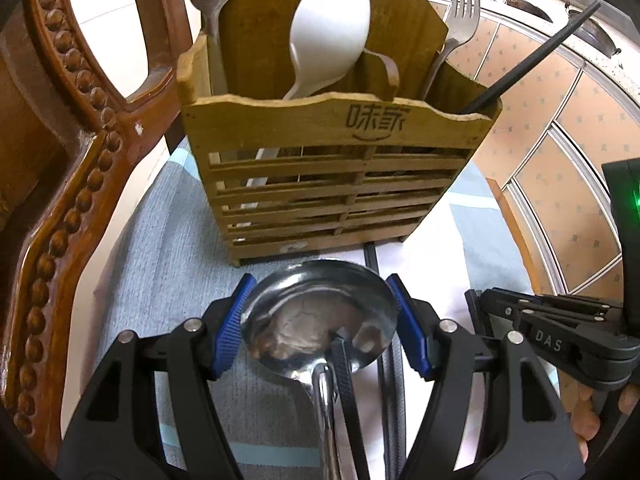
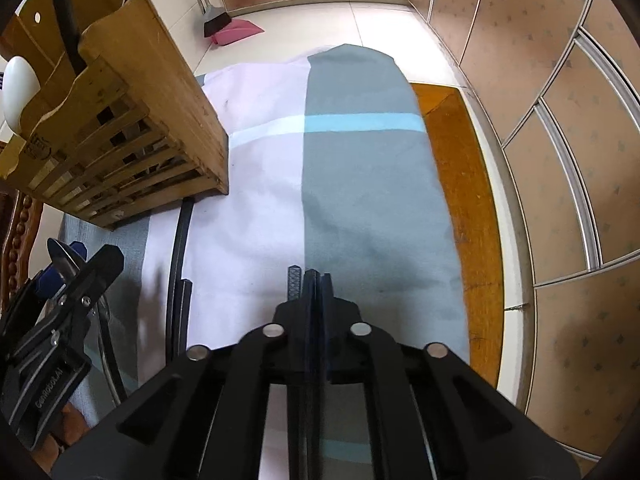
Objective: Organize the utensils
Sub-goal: 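Lift the ladle with the left gripper into the wooden holder while the right gripper inserts its chopstick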
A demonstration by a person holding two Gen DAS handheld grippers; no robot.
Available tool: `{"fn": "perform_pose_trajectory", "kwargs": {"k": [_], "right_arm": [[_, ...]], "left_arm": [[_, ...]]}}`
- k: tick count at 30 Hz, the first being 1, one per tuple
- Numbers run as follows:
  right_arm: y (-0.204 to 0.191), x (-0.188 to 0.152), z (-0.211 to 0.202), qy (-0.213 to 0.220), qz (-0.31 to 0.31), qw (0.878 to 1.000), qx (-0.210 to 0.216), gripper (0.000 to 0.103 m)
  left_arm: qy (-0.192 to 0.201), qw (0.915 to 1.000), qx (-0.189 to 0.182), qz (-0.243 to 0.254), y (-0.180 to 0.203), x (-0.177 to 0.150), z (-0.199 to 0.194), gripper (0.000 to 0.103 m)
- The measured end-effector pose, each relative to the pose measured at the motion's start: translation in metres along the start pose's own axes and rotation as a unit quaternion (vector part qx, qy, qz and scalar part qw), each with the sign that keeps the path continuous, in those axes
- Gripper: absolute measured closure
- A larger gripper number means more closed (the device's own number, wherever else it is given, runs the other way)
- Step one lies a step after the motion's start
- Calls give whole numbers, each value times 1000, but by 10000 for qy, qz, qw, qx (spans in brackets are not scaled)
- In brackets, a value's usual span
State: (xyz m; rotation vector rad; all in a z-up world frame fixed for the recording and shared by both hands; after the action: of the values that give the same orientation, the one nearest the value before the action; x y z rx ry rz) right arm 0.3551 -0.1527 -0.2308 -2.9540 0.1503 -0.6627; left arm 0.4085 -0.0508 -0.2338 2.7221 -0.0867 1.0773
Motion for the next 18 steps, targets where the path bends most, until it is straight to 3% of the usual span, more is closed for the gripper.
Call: {"fn": "perform_pose_trajectory", "kwargs": {"k": [6,11,18], "right_arm": [[-10,-4,6,-14,-248,9994,-251,91],[-7,-4,-2,-37,-62,9999,-82,95],[-9,3,-43,359,-120,9993,43,95]], "left_arm": [[-22,10000,28,81,3,-7,-4,37],[33,9999,36,107,7,-6,-12,37],[201,9997,50,157,13,3,-32,37]]}}
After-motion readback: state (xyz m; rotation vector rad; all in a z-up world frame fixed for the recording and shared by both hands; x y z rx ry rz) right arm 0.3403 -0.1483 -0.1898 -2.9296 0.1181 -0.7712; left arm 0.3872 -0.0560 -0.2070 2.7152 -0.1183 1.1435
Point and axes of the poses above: each gripper's, at about its wrist camera, not at the fingertips, and z roughly the way its jaws point, y to its right, x to its top, the point moved 8 cm from there along z, roughly the way its jaws point, and after that the axes turned 6 degrees about y, right-handed, at the moved point
